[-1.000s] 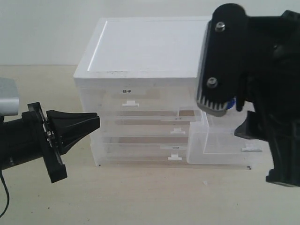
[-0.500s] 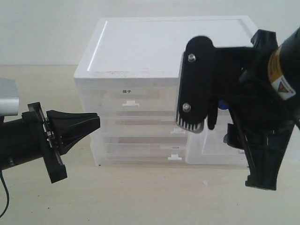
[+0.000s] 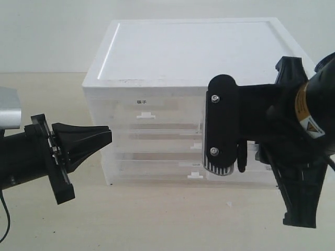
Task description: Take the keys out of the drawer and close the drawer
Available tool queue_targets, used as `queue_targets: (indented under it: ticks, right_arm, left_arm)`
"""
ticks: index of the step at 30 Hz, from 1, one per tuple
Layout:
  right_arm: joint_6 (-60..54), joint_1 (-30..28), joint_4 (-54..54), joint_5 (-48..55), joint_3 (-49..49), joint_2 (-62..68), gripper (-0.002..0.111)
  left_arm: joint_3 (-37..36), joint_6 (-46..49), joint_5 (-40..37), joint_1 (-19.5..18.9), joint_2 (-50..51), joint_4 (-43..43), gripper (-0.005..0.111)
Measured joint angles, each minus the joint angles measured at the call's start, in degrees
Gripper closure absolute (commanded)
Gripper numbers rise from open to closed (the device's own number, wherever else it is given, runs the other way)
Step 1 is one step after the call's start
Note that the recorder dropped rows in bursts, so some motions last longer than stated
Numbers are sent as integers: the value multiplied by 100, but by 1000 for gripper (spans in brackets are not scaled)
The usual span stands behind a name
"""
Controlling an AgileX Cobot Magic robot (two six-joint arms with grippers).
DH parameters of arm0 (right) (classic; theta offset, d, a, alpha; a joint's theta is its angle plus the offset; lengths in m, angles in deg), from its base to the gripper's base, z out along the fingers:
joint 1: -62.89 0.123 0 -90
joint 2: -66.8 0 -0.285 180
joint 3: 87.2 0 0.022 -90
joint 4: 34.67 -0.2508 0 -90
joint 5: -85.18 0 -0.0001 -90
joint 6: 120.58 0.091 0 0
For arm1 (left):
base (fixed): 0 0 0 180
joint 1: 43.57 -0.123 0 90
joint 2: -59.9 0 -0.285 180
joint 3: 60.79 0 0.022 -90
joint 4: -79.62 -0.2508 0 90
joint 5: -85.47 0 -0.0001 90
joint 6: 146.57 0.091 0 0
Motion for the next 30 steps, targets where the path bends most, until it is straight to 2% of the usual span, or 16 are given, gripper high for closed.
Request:
queue_targets:
  ticks: [7, 16, 21, 24, 28, 30]
  right_arm:
    - [-627, 0, -536, 207, 0, -366, 107]
    - [-934, 0, -1362, 601, -51, -976, 107]
    - [-971, 0, -1450, 636, -61, -988, 107]
    - [-985, 0, -1450, 636, -61, -998, 96]
    - [-972, 0, -1422, 609, -51, -1023, 62]
    - [-961, 0, -1314, 582, -39, -1044, 56]
  left_arm:
    - [0, 0, 0, 0, 0, 0, 102]
    - [0, 0, 0, 0, 0, 0, 102]
    - [0, 0, 0, 0, 0, 0, 102]
    - [0, 0, 0, 0, 0, 0, 102]
    - [0, 0, 0, 0, 0, 0, 102]
    - [0, 0, 0, 0, 0, 0, 102]
